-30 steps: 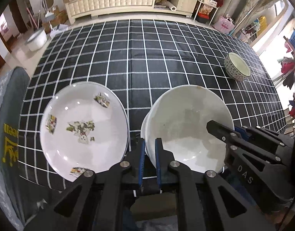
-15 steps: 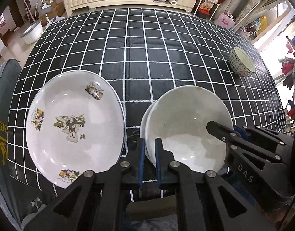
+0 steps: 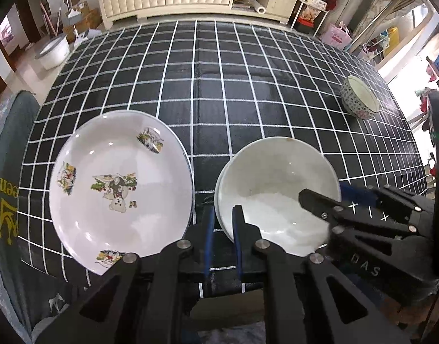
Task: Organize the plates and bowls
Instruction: 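Lower the second white bowl into the first and open the left tool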
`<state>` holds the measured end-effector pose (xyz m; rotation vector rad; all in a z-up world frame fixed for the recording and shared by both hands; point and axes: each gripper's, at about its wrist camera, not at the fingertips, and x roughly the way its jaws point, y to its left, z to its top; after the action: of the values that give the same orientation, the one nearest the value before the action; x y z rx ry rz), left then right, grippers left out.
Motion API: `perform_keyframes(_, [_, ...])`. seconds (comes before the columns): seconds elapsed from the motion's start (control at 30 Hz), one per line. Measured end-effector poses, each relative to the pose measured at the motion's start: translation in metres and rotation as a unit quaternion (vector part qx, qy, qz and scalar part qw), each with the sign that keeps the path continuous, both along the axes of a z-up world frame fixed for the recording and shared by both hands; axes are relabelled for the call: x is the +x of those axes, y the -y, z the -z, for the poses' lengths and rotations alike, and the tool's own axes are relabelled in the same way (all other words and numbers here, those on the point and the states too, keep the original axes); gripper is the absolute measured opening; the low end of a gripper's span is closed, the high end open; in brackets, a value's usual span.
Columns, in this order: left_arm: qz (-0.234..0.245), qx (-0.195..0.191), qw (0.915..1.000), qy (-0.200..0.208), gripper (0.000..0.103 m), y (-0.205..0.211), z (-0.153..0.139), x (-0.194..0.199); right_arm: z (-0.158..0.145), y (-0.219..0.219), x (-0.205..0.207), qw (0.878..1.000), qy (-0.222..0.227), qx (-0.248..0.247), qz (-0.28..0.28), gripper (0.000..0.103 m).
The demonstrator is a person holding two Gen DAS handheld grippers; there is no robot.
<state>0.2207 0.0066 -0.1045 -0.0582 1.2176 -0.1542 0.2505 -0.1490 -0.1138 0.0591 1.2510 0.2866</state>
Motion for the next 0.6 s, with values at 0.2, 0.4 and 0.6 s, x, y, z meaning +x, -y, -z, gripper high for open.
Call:
perform_keyframes(0.2, [0.008,0.006,0.9999,0.008,0.017,0.010,-0.011,-0.007,-0.019,0.018,0.000,1.000,0.015,0.012,0.009,0.066])
perform_keyframes(0.4, [0.014,0.000,0.9995,0.030,0.027,0.026,-0.032,-0.007,-0.040,0.046,-0.001,0.999,0.039,0.014,0.016,0.068])
perform_keyframes(0.6, [0.026,0.009,0.9979,0.059,0.032,0.059,-0.059,-0.002,-0.056,0.092,0.004,0.997,0.058,0.026,0.042,0.072])
